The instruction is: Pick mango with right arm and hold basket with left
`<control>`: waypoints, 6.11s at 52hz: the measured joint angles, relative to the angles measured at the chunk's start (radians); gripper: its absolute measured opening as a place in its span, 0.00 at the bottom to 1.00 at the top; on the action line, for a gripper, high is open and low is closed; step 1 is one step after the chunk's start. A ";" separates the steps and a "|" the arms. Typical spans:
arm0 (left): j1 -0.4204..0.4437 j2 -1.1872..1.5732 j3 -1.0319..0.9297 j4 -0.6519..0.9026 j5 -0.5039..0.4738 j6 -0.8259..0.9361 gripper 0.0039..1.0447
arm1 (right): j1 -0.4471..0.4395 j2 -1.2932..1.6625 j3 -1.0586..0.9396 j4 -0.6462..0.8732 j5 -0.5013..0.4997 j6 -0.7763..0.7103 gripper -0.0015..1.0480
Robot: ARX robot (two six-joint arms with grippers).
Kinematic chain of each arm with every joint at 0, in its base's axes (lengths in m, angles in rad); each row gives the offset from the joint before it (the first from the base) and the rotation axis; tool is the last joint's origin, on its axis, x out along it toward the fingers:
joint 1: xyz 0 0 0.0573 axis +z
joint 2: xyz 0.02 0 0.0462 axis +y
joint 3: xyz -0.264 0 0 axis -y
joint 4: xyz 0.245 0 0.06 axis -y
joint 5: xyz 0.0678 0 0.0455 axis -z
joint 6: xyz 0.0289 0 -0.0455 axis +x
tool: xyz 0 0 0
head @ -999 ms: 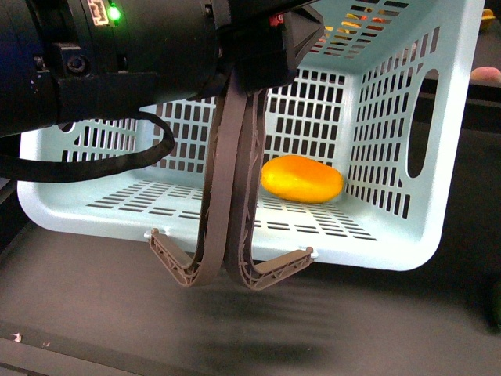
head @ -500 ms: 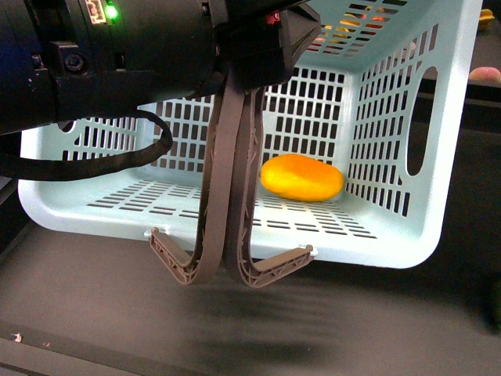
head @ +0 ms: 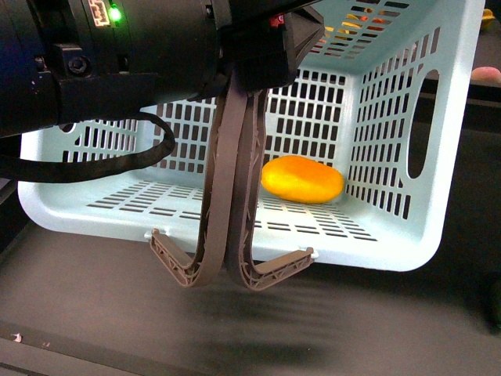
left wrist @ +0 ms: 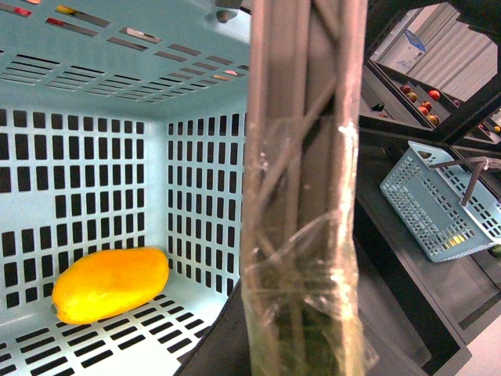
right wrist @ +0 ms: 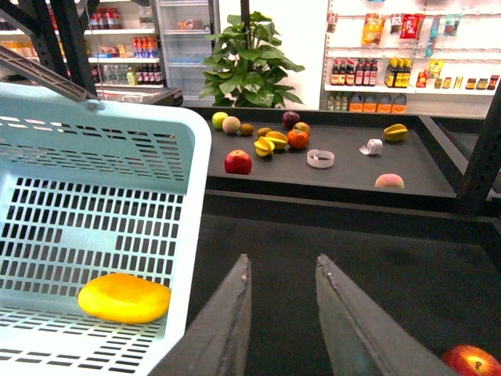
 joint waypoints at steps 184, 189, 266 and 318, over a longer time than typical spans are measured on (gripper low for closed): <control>0.490 -0.201 0.018 -0.476 -0.723 -0.649 0.95 | 0.000 -0.001 0.000 0.000 0.000 0.000 0.92; 0.520 -0.266 -0.032 -0.491 -0.723 -0.613 0.95 | 0.000 -0.001 0.000 0.000 0.000 0.000 0.92; 0.516 -1.006 -0.623 -0.272 -0.254 0.368 0.04 | 0.000 -0.001 0.000 0.000 0.000 0.000 0.92; 0.516 -1.473 -0.623 -0.720 -0.254 0.370 0.04 | 0.000 -0.001 0.000 0.000 0.000 0.000 0.92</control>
